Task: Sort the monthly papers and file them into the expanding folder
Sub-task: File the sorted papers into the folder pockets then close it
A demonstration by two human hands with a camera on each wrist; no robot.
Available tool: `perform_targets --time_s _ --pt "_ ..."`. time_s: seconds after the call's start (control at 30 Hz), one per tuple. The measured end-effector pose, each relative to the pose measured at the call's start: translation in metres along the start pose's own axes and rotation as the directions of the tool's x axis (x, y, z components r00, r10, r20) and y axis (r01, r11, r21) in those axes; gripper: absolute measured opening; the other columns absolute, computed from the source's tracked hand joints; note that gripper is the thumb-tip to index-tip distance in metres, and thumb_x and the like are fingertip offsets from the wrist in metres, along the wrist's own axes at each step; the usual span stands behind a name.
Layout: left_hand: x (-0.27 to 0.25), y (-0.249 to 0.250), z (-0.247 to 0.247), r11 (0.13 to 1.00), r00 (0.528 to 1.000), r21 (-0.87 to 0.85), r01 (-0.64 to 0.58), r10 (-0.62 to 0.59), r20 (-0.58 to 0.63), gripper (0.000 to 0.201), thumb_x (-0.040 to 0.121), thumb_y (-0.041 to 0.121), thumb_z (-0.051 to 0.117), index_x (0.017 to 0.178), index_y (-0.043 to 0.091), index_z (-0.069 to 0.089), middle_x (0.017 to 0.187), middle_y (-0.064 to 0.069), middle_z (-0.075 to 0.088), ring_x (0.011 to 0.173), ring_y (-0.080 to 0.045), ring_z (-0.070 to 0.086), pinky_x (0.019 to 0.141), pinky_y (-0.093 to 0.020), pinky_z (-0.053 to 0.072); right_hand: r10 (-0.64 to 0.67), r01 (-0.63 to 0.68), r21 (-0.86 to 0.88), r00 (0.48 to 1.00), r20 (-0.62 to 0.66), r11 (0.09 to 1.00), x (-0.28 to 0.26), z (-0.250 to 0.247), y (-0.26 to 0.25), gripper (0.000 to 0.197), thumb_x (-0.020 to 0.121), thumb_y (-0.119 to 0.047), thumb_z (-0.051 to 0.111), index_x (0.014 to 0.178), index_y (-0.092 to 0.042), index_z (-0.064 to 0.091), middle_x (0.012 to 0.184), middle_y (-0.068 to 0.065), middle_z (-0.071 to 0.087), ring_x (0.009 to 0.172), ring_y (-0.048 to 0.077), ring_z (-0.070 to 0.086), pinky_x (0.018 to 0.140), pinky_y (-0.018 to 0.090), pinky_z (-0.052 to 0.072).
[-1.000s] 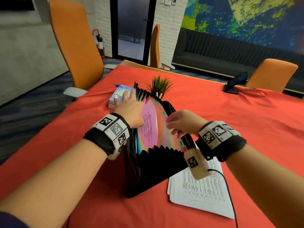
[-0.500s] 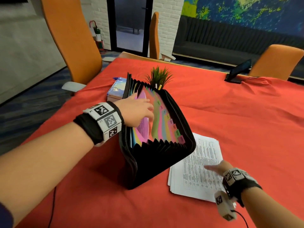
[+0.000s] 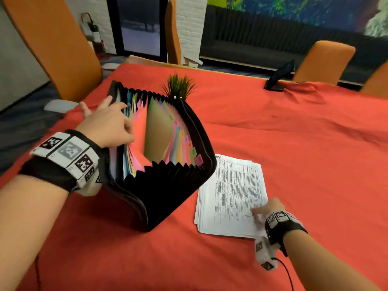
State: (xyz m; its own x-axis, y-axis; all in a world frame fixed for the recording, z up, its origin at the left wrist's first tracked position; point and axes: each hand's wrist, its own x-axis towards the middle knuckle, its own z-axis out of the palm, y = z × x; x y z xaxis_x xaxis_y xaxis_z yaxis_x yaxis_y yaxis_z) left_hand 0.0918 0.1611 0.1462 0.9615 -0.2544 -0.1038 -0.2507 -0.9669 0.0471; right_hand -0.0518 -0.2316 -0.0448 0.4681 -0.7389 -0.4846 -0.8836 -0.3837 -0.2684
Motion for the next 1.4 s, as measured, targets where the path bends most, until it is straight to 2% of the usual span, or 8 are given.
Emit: perform_targets --time_s 0.1,0.17,0.37,0.6,0.8,1.0,1.27,1.4 --pt "0.002 -0.006 0.001 0.998 1.000 -0.060 0.017 -0.019 -0.021 0.008 0.072 0.028 0.073 0.076 0.033 0.068 0.155 0.000 0.018 0.145 -0.024 -0.002 0.108 -0.069 0.003 -0.042 0.045 0.034 0.994 -0.097 0.998 0.001 -0.001 0.007 0.029 0.073 -0.006 0.069 0.096 0.006 0.059 0.092 0.018 0.065 0.077 0.030 0.061 0.066 0.032 0.052" --pt "0.002 -0.007 0.001 0.996 0.998 -0.075 0.039 -0.043 -0.040 0.010 0.073 0.028 0.074 0.081 0.031 0.070 0.155 -0.003 0.018 0.145 -0.027 -0.003 0.109 -0.067 0.004 -0.091 0.096 0.021 0.984 -0.154 0.995 0.005 -0.001 0.012 0.018 0.079 -0.006 0.056 0.094 0.000 0.063 0.092 0.018 0.066 0.077 0.030 0.061 0.067 0.031 0.050" --pt "0.006 -0.006 0.004 0.985 0.990 -0.160 0.069 -0.088 -0.114 0.005 0.074 0.025 0.073 0.078 0.026 0.073 0.152 -0.007 0.026 0.143 -0.032 0.007 0.113 -0.056 0.011 -0.210 0.202 -0.084 0.972 -0.102 0.976 -0.009 -0.003 0.013 0.022 0.088 -0.017 0.050 0.095 -0.005 0.067 0.087 0.013 0.062 0.075 0.028 0.056 0.067 0.028 0.044" --pt "0.023 -0.013 0.010 0.983 0.996 -0.181 0.004 -0.021 -0.091 0.016 0.067 0.028 0.076 0.059 0.036 0.065 0.144 -0.013 0.038 0.141 -0.031 0.018 0.116 -0.051 0.011 -0.245 0.221 -0.330 0.969 -0.033 0.918 -0.017 0.016 -0.007 0.034 0.090 -0.013 0.042 0.120 -0.003 0.055 0.125 0.016 0.044 0.113 0.032 0.046 0.095 0.036 0.041" --pt "0.020 -0.010 0.008 0.987 0.994 -0.159 -0.013 -0.005 -0.109 0.008 0.071 0.024 0.074 0.065 0.027 0.070 0.137 -0.016 0.046 0.139 -0.024 0.024 0.118 -0.038 0.003 -0.178 0.156 -0.349 0.983 -0.034 0.924 -0.012 0.013 -0.011 0.029 0.088 -0.017 0.051 0.114 -0.006 0.056 0.120 0.013 0.050 0.112 0.030 0.046 0.095 0.037 0.042" --pt "0.022 -0.015 0.010 0.989 0.997 -0.148 -0.002 -0.010 -0.082 0.014 0.068 0.027 0.075 0.059 0.035 0.068 0.141 -0.013 0.043 0.140 -0.026 0.022 0.118 -0.043 0.005 -0.324 0.239 -0.385 0.930 -0.173 0.891 -0.020 0.023 -0.004 0.029 0.087 -0.002 0.043 0.111 -0.005 0.059 0.115 0.012 0.041 0.109 0.031 0.039 0.090 0.042 0.042" --pt "0.021 -0.011 0.009 0.985 0.995 -0.170 0.019 -0.036 -0.094 0.018 0.070 0.025 0.074 0.060 0.037 0.065 0.147 -0.006 0.036 0.143 -0.030 0.013 0.118 -0.044 0.005 -0.466 0.454 -0.107 0.844 -0.265 0.884 -0.018 0.009 0.011 0.013 0.086 -0.005 0.047 0.094 -0.005 0.057 0.095 0.011 0.047 0.084 0.032 0.055 0.067 0.029 0.039" --pt "0.022 -0.012 0.010 0.981 0.997 -0.192 0.006 -0.021 -0.079 0.018 0.069 0.027 0.074 0.059 0.037 0.065 0.147 -0.005 0.036 0.143 -0.029 0.013 0.118 -0.046 0.005 -0.436 0.449 0.003 0.869 -0.235 0.893 -0.008 -0.004 0.020 0.044 0.086 -0.003 0.044 0.127 -0.019 0.046 0.089 0.018 0.063 0.081 0.034 0.059 0.066 0.031 0.039"
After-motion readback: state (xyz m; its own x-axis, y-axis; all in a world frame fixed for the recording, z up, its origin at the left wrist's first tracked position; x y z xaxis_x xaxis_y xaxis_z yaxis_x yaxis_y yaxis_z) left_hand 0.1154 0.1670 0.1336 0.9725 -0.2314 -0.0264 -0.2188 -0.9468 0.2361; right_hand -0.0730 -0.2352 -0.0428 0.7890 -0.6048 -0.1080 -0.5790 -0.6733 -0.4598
